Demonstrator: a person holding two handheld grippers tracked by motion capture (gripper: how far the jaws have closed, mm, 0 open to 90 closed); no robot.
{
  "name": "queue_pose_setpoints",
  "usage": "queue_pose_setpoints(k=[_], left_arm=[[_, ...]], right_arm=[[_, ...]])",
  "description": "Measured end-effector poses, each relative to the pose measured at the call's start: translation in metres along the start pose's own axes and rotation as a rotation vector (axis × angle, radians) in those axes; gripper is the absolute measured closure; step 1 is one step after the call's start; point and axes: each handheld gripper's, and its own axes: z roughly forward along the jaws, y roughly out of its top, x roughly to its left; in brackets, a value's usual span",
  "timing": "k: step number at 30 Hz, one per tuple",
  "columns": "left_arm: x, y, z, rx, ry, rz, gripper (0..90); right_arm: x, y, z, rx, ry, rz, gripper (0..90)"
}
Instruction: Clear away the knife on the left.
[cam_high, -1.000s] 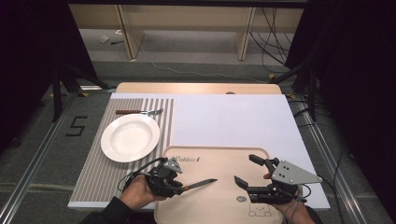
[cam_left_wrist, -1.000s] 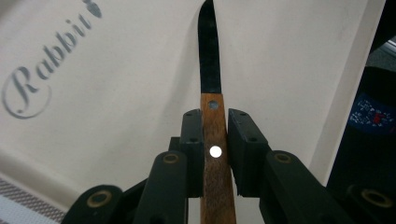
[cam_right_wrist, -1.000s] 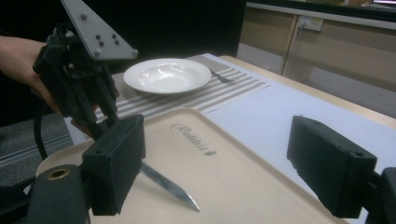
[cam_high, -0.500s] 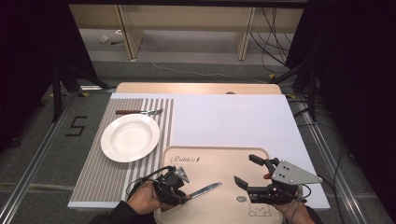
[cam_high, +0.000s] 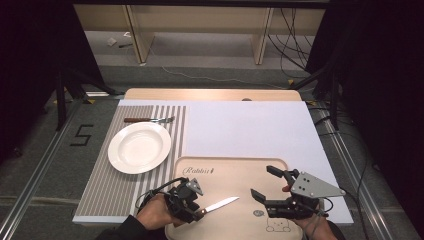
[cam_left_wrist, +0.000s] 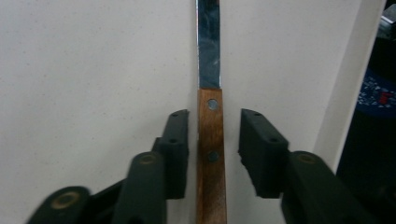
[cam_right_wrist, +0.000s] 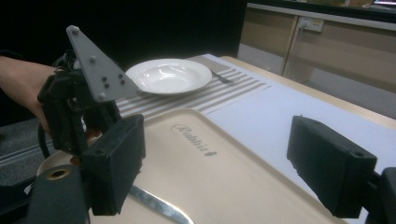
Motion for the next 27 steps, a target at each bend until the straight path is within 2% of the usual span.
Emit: queue_pose_setpoints(k=[3,7,12,13,15,19,20,22,24,27], left_arm=[[0.001,-0.002,-0.004,-0.012,0.023,-0.007,49.7],[0.002,-0.004,-0.008,-0.028,0.056,-0.023,42.8],[0.001,-0.005,-0.012,-0.024,0.072,-0.007,42.5],[0.000,-0.004,-0.013,-0.027,0.075,0.007,42.5],[-0.002,-0.005,-0.015,-0.032,0.080,-0.004,43.1],[-0.006,-0.005,-0.018,-0.051,0.077,0.008,46.8],[-0.009,-0.004,-0.018,-0.064,0.078,0.001,49.7],[-0.011,-0.002,-0.016,-0.084,0.072,0.014,58.3],[-0.015,0.001,-0.012,-0.082,0.062,0.044,67.6],[-0.021,0.006,-0.006,-0.054,0.049,0.098,74.2]], right_arm=[[0.000,0.000,0.000,-0.001,0.001,0.000,20.4],[0.000,0.000,0.000,-0.001,0.002,0.002,20.4],[0.000,0.000,0.000,0.000,0.004,-0.001,20.4],[0.000,0.000,0.000,0.000,0.004,-0.001,20.4],[0.000,0.000,0.000,-0.001,0.004,-0.001,20.4],[0.000,0.000,0.000,0.000,0.005,-0.002,20.4],[0.000,0.000,0.000,0.002,0.005,-0.003,20.4],[0.000,0.000,0.000,0.004,0.007,-0.004,20.4],[0.000,0.000,0.000,0.005,0.007,-0.004,20.4],[0.000,0.000,0.001,0.006,0.008,-0.004,20.4]])
